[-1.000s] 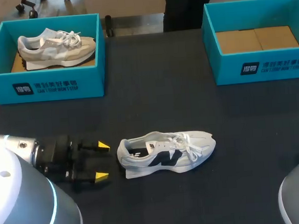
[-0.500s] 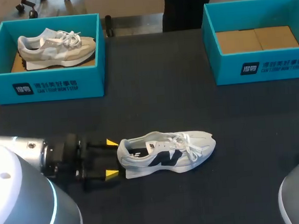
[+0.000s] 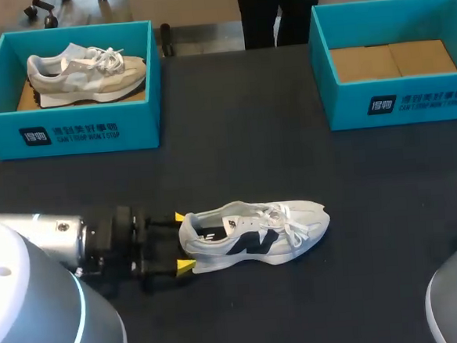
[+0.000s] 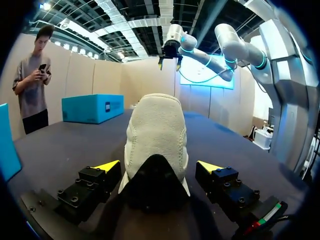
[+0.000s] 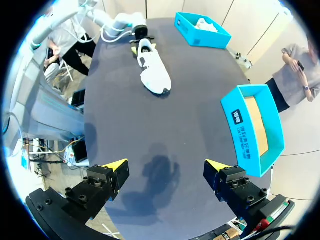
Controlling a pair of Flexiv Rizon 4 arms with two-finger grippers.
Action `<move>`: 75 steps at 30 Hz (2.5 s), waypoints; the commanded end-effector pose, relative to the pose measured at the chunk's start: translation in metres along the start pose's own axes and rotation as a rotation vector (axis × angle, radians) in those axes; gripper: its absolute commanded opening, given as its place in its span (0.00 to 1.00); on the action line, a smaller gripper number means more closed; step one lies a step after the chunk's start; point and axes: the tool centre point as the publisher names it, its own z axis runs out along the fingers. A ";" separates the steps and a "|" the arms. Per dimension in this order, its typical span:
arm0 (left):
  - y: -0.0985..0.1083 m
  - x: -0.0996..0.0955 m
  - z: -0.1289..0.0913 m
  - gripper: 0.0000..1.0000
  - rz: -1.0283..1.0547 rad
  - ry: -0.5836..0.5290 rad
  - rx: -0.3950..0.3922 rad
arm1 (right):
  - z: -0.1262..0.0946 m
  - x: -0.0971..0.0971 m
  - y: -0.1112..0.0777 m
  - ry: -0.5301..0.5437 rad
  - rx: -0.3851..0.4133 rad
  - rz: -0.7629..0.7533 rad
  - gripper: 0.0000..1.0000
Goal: Take the shoe out of the shoebox, open the shoe tongue, remove and reinsert the insole, then place the shoe into the shoebox
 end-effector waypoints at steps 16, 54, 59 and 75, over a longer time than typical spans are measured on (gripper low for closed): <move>0.007 0.003 0.028 1.00 0.001 -0.034 -0.014 | 0.001 -0.002 0.001 0.004 0.004 0.001 1.00; 0.014 -0.026 0.003 0.00 -0.014 -0.008 -0.103 | 0.001 -0.002 0.001 0.004 0.004 0.001 1.00; 0.017 -0.029 0.001 0.00 -0.019 -0.001 -0.129 | 0.001 -0.002 0.001 0.004 0.004 0.001 1.00; 0.018 -0.029 0.001 0.00 -0.018 -0.004 -0.136 | 0.001 -0.002 0.001 0.004 0.004 0.001 1.00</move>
